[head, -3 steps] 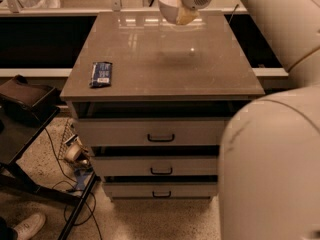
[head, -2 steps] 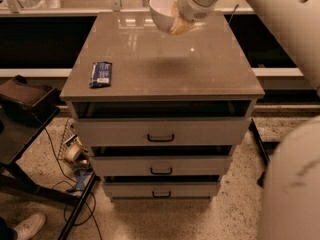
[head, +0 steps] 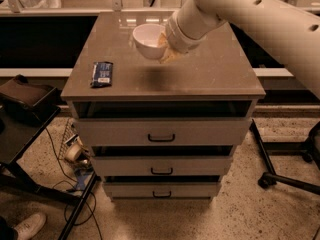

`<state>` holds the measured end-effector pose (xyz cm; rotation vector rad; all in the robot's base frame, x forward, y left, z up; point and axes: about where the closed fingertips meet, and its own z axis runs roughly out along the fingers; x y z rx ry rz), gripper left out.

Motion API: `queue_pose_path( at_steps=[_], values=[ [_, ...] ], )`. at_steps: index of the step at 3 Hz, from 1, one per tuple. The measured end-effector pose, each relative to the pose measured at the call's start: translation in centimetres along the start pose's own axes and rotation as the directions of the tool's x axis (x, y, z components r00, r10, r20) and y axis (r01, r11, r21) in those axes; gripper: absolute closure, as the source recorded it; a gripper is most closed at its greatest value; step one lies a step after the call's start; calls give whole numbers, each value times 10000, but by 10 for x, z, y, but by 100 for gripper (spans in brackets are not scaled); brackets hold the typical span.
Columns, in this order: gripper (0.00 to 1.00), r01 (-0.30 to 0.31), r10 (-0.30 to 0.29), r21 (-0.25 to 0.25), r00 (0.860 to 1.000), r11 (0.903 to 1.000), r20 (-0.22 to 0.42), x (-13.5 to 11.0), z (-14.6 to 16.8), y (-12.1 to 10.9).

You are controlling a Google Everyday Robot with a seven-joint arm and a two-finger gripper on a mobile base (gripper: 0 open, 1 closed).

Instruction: Move white bowl near rxbar blueberry

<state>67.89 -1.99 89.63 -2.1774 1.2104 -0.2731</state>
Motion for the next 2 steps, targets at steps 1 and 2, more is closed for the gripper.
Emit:
queue_pose_path(
  at_steps=[1, 2],
  values=[
    [100, 886, -891, -420, 9960, 9952, -113, -11, 16, 26],
    [100, 1546, -1561, -616, 9876, 9861, -198, -18, 26, 36]
  ],
)
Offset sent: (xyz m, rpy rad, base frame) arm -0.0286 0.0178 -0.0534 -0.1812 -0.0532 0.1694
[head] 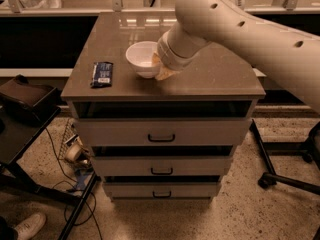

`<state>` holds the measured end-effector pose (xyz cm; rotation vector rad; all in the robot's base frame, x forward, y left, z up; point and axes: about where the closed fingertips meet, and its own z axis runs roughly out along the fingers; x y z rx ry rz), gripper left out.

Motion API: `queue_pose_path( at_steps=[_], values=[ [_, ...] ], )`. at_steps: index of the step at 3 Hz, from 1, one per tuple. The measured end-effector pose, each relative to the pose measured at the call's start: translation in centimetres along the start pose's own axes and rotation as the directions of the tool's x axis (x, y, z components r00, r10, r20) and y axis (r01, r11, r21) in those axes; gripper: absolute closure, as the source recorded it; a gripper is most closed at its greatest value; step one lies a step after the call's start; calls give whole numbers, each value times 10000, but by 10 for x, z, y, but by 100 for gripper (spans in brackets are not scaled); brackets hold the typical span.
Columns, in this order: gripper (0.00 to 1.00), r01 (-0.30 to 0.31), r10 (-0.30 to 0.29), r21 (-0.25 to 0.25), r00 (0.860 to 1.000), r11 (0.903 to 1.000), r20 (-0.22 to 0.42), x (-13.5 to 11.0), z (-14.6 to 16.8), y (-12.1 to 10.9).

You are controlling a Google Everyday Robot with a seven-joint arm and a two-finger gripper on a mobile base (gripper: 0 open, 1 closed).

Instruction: Move white bowl near rxbar blueberry

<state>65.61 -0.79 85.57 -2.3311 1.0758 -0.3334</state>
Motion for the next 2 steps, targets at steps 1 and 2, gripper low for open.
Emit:
queue_pose_path(
  at_steps=[1, 2],
  values=[
    [100, 747, -749, 209, 9971, 9970, 99, -10, 7, -11],
    [100, 1103, -1112, 415, 9936, 9930, 216, -13, 8, -20]
  ],
)
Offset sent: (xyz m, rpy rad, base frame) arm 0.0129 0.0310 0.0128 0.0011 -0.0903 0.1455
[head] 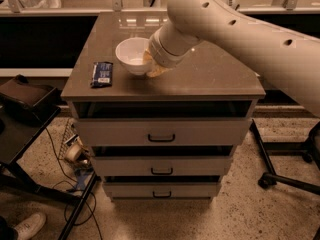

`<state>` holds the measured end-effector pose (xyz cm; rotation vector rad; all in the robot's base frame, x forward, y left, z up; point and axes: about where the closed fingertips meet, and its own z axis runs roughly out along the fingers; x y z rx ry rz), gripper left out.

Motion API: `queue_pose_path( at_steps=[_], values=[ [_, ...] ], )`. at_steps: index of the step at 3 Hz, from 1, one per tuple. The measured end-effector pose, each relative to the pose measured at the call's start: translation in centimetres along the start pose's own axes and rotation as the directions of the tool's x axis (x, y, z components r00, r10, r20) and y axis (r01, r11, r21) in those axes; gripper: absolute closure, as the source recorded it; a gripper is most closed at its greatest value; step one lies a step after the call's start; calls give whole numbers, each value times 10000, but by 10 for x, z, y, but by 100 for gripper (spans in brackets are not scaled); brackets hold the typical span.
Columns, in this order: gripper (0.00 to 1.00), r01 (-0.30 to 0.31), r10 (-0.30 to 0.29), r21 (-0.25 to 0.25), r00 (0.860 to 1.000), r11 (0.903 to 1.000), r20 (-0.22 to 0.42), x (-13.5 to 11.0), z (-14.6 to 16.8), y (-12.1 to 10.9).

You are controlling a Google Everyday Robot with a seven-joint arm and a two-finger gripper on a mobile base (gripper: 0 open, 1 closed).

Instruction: Move white bowl near rxbar blueberry

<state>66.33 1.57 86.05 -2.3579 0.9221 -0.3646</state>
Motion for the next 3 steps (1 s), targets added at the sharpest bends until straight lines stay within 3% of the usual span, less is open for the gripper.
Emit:
queue_pose_path(
  at_steps=[1, 3],
  values=[
    [84, 15, -15, -20, 10000, 10000, 15, -1, 1, 0],
    [20, 42, -42, -67, 10000, 10000, 67, -4, 4, 1]
  ],
)
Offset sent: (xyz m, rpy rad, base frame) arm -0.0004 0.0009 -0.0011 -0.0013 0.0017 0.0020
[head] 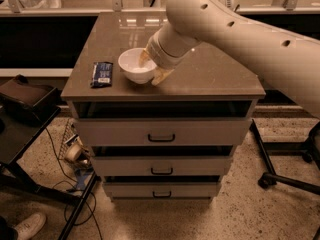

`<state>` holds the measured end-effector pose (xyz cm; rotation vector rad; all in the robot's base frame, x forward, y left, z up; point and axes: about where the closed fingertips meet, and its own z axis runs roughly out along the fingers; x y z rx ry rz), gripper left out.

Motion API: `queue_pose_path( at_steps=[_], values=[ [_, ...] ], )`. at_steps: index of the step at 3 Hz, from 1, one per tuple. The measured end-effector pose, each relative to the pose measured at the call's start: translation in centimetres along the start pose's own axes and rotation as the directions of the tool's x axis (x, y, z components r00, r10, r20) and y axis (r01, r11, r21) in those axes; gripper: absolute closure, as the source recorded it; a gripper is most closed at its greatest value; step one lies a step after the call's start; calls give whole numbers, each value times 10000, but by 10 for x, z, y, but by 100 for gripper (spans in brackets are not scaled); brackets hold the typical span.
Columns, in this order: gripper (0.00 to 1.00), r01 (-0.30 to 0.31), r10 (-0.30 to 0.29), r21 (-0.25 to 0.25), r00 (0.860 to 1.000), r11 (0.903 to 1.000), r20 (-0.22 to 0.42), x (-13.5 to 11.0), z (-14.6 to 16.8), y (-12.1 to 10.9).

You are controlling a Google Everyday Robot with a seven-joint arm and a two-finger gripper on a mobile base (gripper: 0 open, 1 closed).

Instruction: Move white bowl near rxbar blueberry

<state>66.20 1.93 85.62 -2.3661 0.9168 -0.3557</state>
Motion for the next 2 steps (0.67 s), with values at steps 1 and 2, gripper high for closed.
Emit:
queue_pose_path(
  at_steps=[1, 2],
  values=[
    [0, 9, -9, -15, 10000, 10000, 17, -1, 1, 0],
    [0, 12, -12, -20, 10000, 10000, 22, -1, 1, 0]
  ],
)
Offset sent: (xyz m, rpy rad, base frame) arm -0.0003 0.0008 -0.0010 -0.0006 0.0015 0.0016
